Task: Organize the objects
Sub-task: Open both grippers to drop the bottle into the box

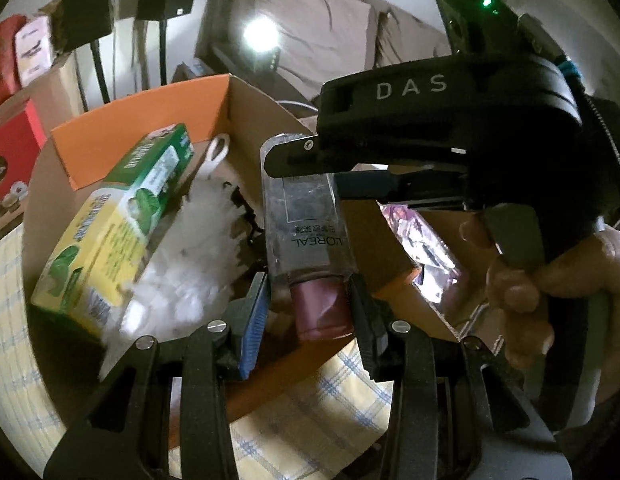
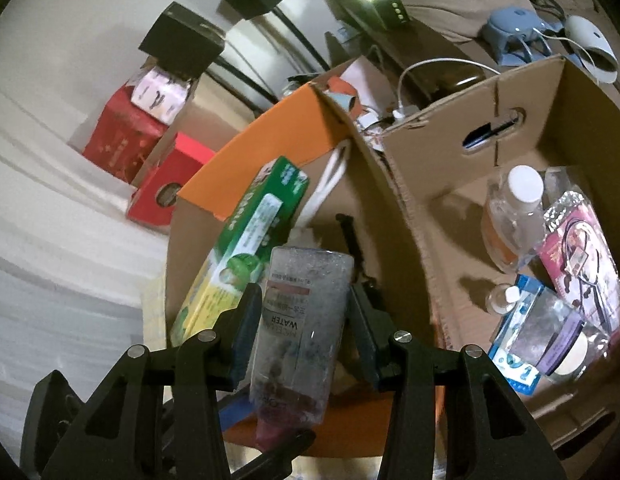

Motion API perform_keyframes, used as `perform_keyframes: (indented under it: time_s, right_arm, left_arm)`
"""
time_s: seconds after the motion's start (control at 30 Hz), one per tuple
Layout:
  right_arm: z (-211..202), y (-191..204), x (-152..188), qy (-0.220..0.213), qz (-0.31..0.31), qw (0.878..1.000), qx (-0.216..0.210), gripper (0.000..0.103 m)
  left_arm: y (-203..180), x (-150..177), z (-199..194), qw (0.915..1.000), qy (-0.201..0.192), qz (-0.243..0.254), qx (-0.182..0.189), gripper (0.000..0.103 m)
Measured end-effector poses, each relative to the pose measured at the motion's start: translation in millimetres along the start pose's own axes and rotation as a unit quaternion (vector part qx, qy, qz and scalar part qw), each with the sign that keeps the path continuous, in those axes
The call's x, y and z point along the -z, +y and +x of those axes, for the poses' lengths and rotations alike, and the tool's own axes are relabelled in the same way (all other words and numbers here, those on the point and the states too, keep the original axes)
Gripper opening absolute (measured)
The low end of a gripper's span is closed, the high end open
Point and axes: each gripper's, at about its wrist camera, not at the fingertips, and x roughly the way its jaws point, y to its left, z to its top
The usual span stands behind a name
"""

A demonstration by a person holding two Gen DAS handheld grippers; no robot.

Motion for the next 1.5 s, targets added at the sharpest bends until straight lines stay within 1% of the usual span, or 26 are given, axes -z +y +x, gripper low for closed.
perform_keyframes:
  time_s: [0.1, 0.23, 0.3, 0.37, 0.47, 0.53, 0.57, 0.63, 0.67, 0.77, 0.8, 0.83, 0.9, 1.0, 1.07, 1.23, 1.3, 1.43, 1.47, 1.5]
  right_arm:
    - [3.6, -6.5, -0.9, 0.003, 0.004, 1.000, 0.003, 0.045]
    - [15.5, -10.4, 1.9, 0.015, -0.002, 1.000, 0.018, 0.044]
    - [17.0, -8.4, 3.6, 0.010, -0.014, 0.999, 0.031, 0.042]
    - [17.8, -5.1, 5.0, 0.010, -0.024, 0.999, 0.044, 0.042]
    - [18.4, -2.3, 5.5, 0.008, -0.033, 0.998, 0.057, 0.042]
    - [16.2, 0.3, 7.5, 0.002, -0.041, 0.997, 0.067, 0.042]
    - [14.6, 1.7, 8.7, -0.001, -0.044, 0.997, 0.069, 0.042]
    - [11.4, 7.0, 10.9, -0.010, -0.053, 0.996, 0.070, 0.043]
    - [9.3, 11.1, 12.4, -0.015, -0.060, 0.995, 0.072, 0.044]
    - [3.1, 24.1, 17.3, -0.032, -0.085, 0.993, 0.077, 0.057]
    - [1.2, 28.4, 19.6, -0.037, -0.094, 0.992, 0.080, 0.060]
    - [-0.4, 32.4, 22.4, -0.042, -0.102, 0.990, 0.083, 0.062]
    - [-3.8, 38.9, 27.9, -0.054, -0.117, 0.987, 0.093, 0.068]
    - [-7.5, 46.0, 35.3, -0.073, -0.128, 0.984, 0.100, 0.072]
    - [-9.0, 49.7, 38.8, -0.081, -0.134, 0.983, 0.100, 0.072]
    - [-10.1, 59.6, 50.9, -0.084, -0.150, 0.979, 0.106, 0.077]
    - [-11.1, 66.8, 58.8, -0.090, -0.163, 0.976, 0.111, 0.083]
    - [-13.9, 81.4, 72.9, -0.101, -0.188, 0.970, 0.114, 0.087]
    - [-15.2, 85.3, 76.3, -0.105, -0.193, 0.969, 0.115, 0.088]
    - [-16.0, 88.6, 79.4, -0.108, -0.199, 0.967, 0.117, 0.089]
  left_arm:
    - [0.2, 0.3, 11.7, 0.9999, 0.010, 0.001, -0.005, 0.037]
    - [7.6, 4.8, 24.7, 0.9996, 0.021, -0.009, -0.015, 0.038]
    - [14.3, 5.7, 24.4, 0.9994, 0.017, -0.026, -0.016, 0.037]
    - [22.1, 6.1, 22.6, 0.9986, 0.016, -0.048, -0.015, 0.041]
    - [25.8, 8.9, 14.9, 0.9983, 0.012, -0.056, -0.015, 0.042]
    - [27.5, 9.1, 5.2, 0.9983, 0.004, -0.057, -0.012, 0.050]
    - [28.1, 10.2, -2.4, 0.9983, -0.002, -0.057, -0.010, 0.053]
    - [29.9, 11.5, -16.3, 0.9981, -0.016, -0.058, -0.011, 0.065]
    - [31.5, 10.0, -23.1, 0.9980, -0.023, -0.058, -0.011, 0.068]
    - [37.6, 8.4, -41.1, 0.9973, -0.038, -0.061, -0.016, 0.075]
    - [39.3, 8.5, -45.7, 0.9969, -0.042, -0.064, -0.019, 0.079]
    - [41.6, 8.5, -51.8, 0.9963, -0.048, -0.067, -0.022, 0.081]
    - [46.2, 8.5, -68.1, 0.9946, -0.064, -0.076, -0.030, 0.085]
    - [52.3, 16.3, -93.3, 0.9917, -0.085, -0.085, -0.046, 0.090]
    - [59.2, 16.1, -102.4, 0.9893, -0.096, -0.090, -0.062, 0.091]
    - [74.5, 21.3, -125.1, 0.9848, -0.107, -0.104, -0.089, 0.092]
    - [79.4, 24.2, -131.7, 0.9828, -0.112, -0.107, -0.100, 0.095]
    - [89.2, 29.2, -140.0, 0.9784, -0.117, -0.115, -0.126, 0.097]
    - [91.4, 31.2, -141.8, 0.9778, -0.115, -0.115, -0.132, 0.098]
    - [94.0, 32.9, -143.5, 0.9771, -0.114, -0.117, -0.137, 0.102]
